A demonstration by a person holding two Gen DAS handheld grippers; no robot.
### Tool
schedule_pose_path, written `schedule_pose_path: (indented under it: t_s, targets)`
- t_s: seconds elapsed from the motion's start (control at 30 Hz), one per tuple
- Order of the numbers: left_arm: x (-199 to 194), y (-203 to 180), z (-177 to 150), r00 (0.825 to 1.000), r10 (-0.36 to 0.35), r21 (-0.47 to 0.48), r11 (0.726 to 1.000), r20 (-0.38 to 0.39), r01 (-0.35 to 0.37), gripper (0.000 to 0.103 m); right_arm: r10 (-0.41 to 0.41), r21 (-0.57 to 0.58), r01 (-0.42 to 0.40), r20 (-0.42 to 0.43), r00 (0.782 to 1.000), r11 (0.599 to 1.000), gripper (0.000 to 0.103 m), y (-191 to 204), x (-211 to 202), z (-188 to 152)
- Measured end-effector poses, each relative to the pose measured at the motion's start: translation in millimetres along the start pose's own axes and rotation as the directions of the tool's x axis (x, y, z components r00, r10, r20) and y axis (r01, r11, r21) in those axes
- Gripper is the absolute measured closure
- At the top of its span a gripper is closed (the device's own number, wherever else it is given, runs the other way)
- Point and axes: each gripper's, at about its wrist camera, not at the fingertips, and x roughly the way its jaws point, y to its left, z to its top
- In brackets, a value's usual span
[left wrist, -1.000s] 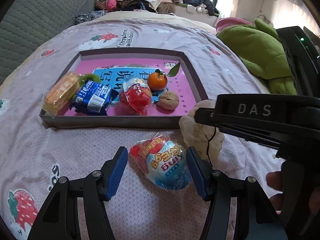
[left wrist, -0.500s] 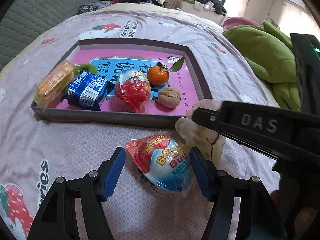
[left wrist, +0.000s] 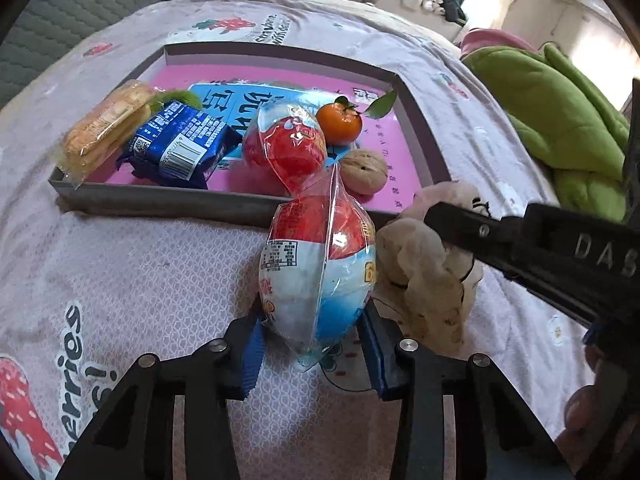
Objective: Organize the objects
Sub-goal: 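Lift and carry the egg candy and plush toy over the tray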
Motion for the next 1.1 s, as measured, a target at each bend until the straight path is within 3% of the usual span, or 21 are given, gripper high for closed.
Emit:
schedule_pose_path:
  t_s: [0.37, 0.67, 1.1]
  targets:
    - [-8, 1, 4, 0.995, -0.091, 0.048, 0.995, 0.046, 0.089, 0.06, 0.009, -0.023, -0.008, 0.01, 1.0, 1.0, 0.091, 3, -3, -4]
    - [-21, 9, 5, 0.992, -0.083, 0.063, 0.995, 0.099, 0.077, 0.06, 0.026, -0.042, -0.025, 0.034, 0.999, 0.999, 0.091, 8, -12, -4]
    - [-59, 24, 13, 0.982, -0.063, 0.076, 0.996, 0.179, 0.05, 0.06, 0.036, -0.126, -0.023, 0.104, 0.994, 0.992, 0.091, 44, -47, -1]
